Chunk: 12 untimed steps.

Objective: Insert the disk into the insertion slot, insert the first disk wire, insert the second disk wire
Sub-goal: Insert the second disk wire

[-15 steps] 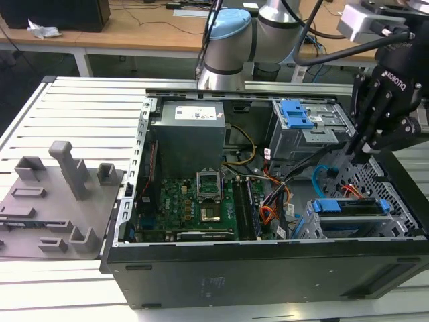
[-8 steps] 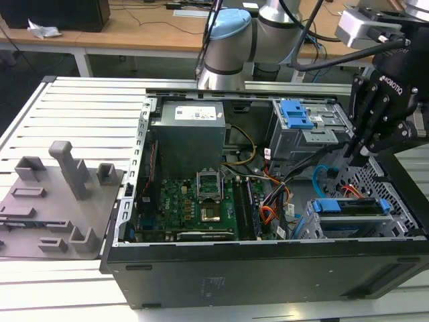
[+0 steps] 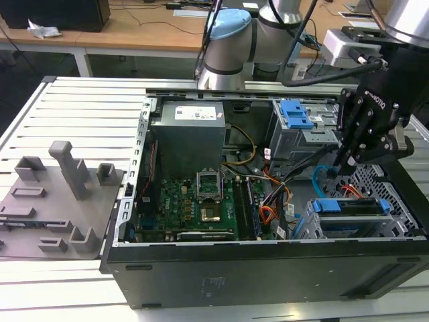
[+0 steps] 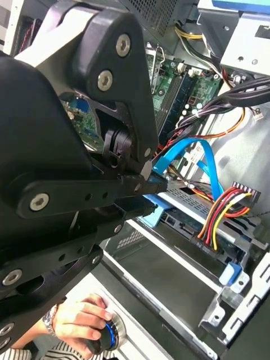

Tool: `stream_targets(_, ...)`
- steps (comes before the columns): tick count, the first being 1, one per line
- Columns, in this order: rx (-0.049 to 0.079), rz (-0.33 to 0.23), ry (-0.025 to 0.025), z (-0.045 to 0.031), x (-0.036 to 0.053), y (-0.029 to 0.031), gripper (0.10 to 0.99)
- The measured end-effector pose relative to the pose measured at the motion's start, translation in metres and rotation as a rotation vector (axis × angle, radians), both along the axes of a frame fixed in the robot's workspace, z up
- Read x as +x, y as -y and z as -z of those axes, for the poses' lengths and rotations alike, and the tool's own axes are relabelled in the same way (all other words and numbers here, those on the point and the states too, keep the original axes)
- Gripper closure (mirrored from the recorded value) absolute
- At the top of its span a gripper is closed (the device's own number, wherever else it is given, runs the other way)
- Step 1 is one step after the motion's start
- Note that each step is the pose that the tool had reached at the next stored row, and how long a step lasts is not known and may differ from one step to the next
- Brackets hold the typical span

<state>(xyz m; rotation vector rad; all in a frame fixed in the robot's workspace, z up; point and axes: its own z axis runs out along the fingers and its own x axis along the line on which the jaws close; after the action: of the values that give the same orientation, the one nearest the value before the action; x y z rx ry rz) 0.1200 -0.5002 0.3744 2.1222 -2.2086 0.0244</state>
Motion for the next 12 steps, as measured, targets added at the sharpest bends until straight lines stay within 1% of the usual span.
stream_targets(3, 0.000, 0.000, 0.0000, 0.0039, -0.0033, 0.0000, 0.847)
stream_targets(7, 0.000, 0.000, 0.0005, 0.0043, -0.0062, -0.0001, 0.847)
stream_targets(9, 0.001, 0.000, 0.0005, 0.0049, -0.0111, 0.0000, 0.847)
stream_targets(12, 0.001, 0.000, 0.0005, 0.0070, -0.0112, -0.0001, 0.847)
